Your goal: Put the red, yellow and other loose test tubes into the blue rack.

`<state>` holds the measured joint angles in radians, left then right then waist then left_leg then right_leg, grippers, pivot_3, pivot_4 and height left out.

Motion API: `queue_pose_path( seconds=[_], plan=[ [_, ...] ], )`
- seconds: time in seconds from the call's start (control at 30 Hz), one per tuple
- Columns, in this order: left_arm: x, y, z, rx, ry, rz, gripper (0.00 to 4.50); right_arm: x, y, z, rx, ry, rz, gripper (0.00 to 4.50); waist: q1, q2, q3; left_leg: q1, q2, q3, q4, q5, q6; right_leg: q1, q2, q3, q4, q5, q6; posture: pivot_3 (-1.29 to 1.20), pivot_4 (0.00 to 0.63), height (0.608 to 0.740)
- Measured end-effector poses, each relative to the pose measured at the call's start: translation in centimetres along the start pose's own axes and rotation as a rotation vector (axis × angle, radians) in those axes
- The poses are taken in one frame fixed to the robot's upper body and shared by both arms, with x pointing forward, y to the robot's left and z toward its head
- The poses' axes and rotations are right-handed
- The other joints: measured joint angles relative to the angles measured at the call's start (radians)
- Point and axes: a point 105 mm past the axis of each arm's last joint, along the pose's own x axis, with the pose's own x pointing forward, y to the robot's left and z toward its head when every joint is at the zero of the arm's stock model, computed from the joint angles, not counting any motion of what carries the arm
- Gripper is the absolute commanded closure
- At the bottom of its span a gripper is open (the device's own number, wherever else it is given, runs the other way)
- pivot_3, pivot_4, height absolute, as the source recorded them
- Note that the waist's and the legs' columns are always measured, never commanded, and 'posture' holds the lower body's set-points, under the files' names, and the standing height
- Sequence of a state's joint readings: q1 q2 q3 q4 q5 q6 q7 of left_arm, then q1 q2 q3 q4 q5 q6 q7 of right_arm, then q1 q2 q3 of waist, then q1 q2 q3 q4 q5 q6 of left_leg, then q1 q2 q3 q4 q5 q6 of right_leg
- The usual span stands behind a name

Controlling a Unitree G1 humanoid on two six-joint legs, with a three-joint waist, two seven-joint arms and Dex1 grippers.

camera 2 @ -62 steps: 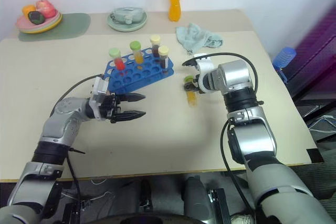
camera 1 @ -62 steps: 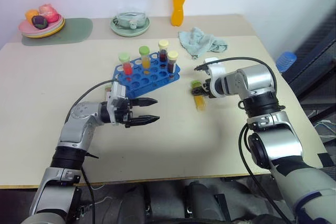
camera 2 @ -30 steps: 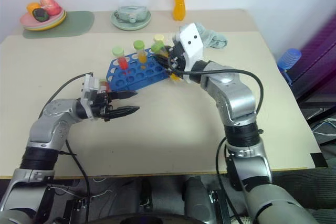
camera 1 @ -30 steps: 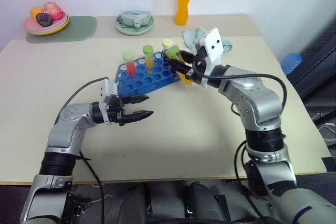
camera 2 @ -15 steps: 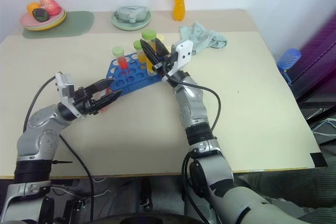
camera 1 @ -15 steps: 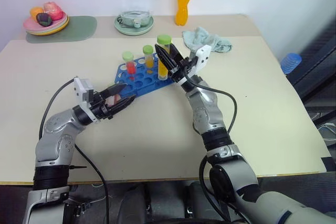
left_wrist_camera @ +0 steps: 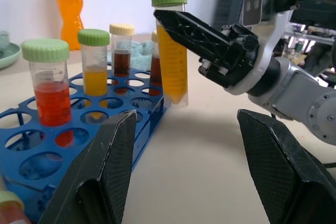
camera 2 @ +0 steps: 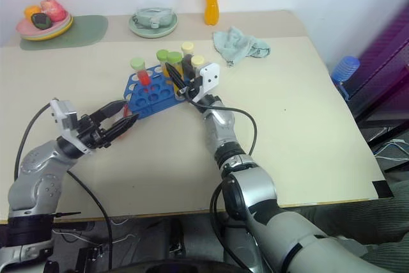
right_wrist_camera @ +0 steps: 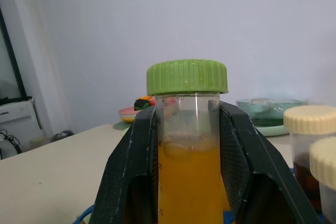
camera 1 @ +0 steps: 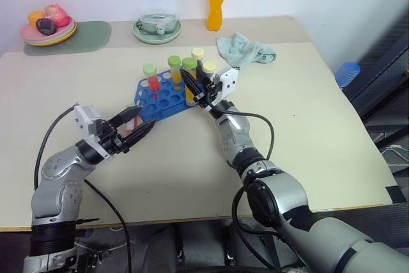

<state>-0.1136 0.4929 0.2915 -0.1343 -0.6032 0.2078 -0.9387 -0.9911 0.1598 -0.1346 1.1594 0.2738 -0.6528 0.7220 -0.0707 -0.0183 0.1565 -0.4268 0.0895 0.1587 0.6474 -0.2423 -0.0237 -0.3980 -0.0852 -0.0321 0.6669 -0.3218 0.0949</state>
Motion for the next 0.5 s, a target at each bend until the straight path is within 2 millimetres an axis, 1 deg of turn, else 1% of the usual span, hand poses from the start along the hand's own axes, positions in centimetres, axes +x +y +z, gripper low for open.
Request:
queue_pose_path(
  seconds=[0.1,0.17,0.2,0.27,0.33,0.37,0.43,0.47,0.5],
  plan=[
    [0.0,-0.1,0.0,0.001,0.000,0.006,1.36,-0.1,0.5,-0.1,-0.046,0.068,0.111,3.31,0.001,0.000,0.000,0.000,0.000,0.000,0.000,0.000,0.000,0.000,0.000,0.000,0.000,0.000,0.000,0.00,0.150,0.740],
    [-0.2,-0.2,-0.2,-0.001,0.003,0.011,1.36,-0.8,0.3,-0.1,-0.088,0.129,0.183,3.31,0.005,0.000,0.000,0.000,0.000,0.000,0.000,0.000,0.000,0.001,-0.001,0.000,0.000,0.000,0.000,0.00,0.150,0.740],
    [-0.2,-0.2,-0.3,-0.004,0.005,0.014,1.36,-1.6,0.0,0.0,-0.108,0.168,0.209,3.31,0.009,0.000,0.000,0.000,0.000,0.000,0.000,0.000,0.000,0.001,-0.001,0.000,-0.001,0.000,0.000,0.00,0.150,0.740],
    [-0.2,-0.2,-0.3,-0.005,0.003,0.015,1.36,-3.6,-1.3,0.7,-0.140,0.262,0.223,3.31,0.019,0.000,0.000,-0.001,-0.001,-0.001,0.000,0.000,0.001,0.000,-0.002,0.000,-0.001,0.000,0.000,0.00,0.150,0.740],
    [-0.1,-0.2,-0.3,0.000,-0.004,0.013,1.36,-6.0,-2.5,1.8,-0.178,0.409,0.228,3.31,0.027,0.000,0.000,-0.001,-0.001,-0.002,0.000,-0.001,0.001,0.000,-0.002,0.000,-0.001,0.000,0.000,0.00,0.150,0.740],
    [0.0,-0.3,-0.4,-0.003,-0.007,0.012,1.36,-7.1,-2.9,2.6,-0.184,0.486,0.229,3.31,0.028,0.000,0.000,-0.001,-0.001,-0.002,0.000,-0.001,0.001,0.000,-0.002,0.000,-0.001,0.000,0.000,0.00,0.150,0.740],
    [0.2,-0.4,-0.7,-0.014,-0.006,0.005,1.36,-9.0,-3.2,4.1,-0.141,0.629,0.241,3.31,0.026,0.000,0.000,0.000,-0.001,-0.002,0.000,-0.001,0.001,0.000,-0.002,0.000,-0.001,0.000,0.000,0.00,0.150,0.740],
    [0.6,-0.6,-0.8,-0.021,-0.010,-0.011,1.36,-10.0,-3.3,4.9,-0.115,0.706,0.247,3.31,0.026,0.000,0.000,0.000,-0.001,-0.002,0.000,-0.001,0.002,0.000,-0.002,0.000,-0.001,0.000,0.000,0.00,0.150,0.740],
    [0.9,-0.8,-0.8,-0.023,-0.012,-0.028,1.36,-11.0,-3.3,5.3,-0.096,0.787,0.253,3.31,0.026,0.000,0.000,0.000,-0.001,-0.002,0.000,-0.001,0.002,0.000,-0.002,0.000,-0.001,0.000,0.000,0.00,0.150,0.740]
  ],
)
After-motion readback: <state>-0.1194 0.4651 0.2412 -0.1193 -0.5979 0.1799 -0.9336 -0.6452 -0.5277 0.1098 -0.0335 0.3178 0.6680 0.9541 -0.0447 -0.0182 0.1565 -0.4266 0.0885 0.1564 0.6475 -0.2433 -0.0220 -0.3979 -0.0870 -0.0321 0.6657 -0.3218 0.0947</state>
